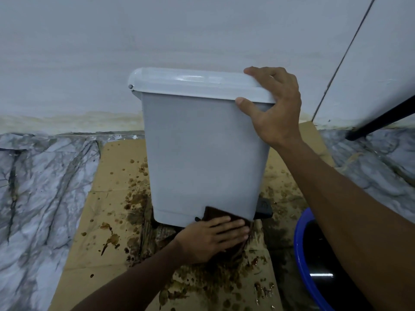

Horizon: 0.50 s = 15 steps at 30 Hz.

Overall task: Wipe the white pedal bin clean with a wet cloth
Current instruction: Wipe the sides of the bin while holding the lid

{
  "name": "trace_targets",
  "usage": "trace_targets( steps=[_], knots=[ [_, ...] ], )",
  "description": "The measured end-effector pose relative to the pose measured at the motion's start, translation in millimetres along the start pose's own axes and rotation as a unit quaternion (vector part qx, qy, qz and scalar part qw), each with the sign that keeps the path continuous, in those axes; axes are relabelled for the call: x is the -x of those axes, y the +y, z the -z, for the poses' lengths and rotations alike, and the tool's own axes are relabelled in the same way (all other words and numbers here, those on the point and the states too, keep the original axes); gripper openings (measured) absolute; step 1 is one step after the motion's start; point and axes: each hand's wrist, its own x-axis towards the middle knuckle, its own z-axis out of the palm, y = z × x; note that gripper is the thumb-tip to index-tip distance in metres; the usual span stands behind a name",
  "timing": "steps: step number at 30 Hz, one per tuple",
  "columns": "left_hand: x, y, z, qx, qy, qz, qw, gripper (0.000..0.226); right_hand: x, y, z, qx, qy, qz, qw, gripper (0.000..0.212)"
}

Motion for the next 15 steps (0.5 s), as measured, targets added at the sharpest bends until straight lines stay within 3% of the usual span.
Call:
trace_targets(
  steps=[4, 7, 12, 15],
  knots=[
    [19.9, -6.5, 1.1, 0.011, -0.027, -0.068, 0.997, 0.066, 2.2, -1.5, 0.7, -0.002, 0.001, 0.001, 1.000, 0.051],
    [34.8, -24.2, 6.2, 0.023, -0.014, -0.068, 0.997, 0.065, 1.7, -2.5, 0.4, -0.001, 0.002, -0.001, 1.000, 0.051],
    [52.6, -42.8, 15.0, 0.053, 0.030, 0.078, 0.995, 0.072, 1.4, -2.0, 0.6, 0.000, 0.002, -0.005, 1.000, 0.051],
    [44.8, -57.0, 23.4, 0.101, 0.100, 0.242, 0.960, 0.072, 0.2, -1.7, -0.1, 0.001, 0.004, -0.004, 1.000, 0.050]
  ],
)
